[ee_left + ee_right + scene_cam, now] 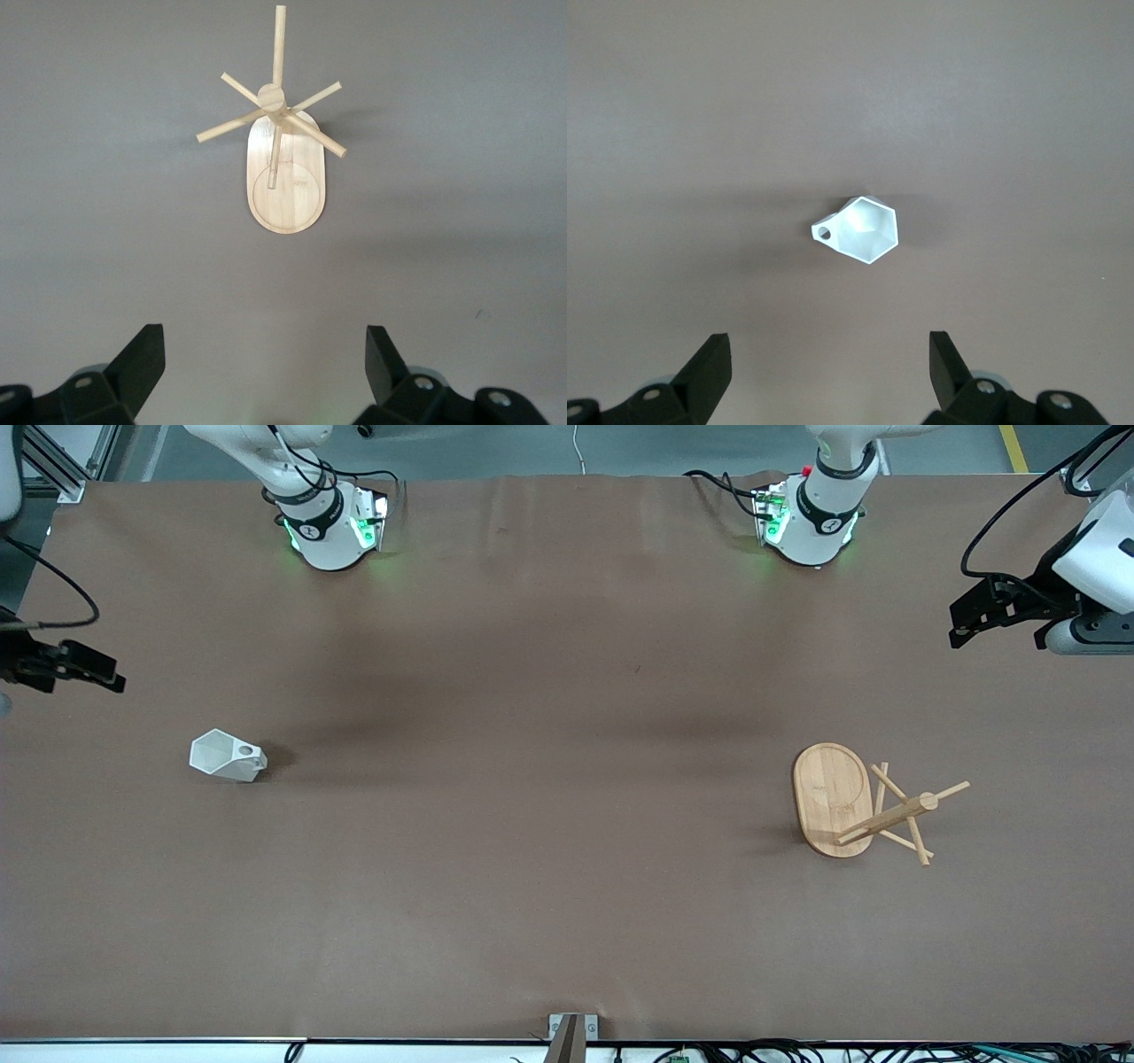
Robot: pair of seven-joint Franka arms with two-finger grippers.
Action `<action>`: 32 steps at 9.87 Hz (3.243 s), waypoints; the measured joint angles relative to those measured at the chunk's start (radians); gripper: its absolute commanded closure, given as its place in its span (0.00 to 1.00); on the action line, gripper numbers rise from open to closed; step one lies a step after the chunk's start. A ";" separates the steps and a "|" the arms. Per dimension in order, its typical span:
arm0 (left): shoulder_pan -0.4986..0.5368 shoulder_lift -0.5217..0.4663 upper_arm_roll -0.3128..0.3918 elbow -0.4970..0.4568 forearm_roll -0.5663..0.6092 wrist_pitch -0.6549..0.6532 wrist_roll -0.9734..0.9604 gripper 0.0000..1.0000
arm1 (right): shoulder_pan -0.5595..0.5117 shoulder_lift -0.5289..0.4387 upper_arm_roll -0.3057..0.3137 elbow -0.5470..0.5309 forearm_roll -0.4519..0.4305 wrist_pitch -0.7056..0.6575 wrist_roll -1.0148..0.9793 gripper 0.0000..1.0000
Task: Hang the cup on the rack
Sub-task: 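Move the right gripper down toward the white cup lying on the table, then close the right gripper on the white cup's rim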
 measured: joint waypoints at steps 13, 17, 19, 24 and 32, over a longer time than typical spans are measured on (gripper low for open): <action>-0.008 0.001 -0.004 0.007 0.000 -0.001 0.001 0.00 | -0.139 0.242 0.009 -0.314 -0.002 0.581 -0.215 0.05; -0.008 0.001 -0.004 0.007 0.000 -0.001 0.001 0.00 | -0.136 0.293 0.016 -0.337 0.006 0.634 -0.215 0.13; -0.008 0.001 -0.004 0.008 0.000 -0.001 0.001 0.00 | -0.135 0.303 0.024 -0.337 0.022 0.635 -0.216 0.20; -0.008 0.001 -0.004 0.008 0.000 -0.001 0.001 0.00 | -0.135 0.311 0.035 -0.346 0.059 0.637 -0.232 0.84; -0.009 0.002 -0.005 0.008 0.000 -0.001 0.001 0.00 | -0.134 0.304 0.040 -0.317 0.123 0.611 -0.240 1.00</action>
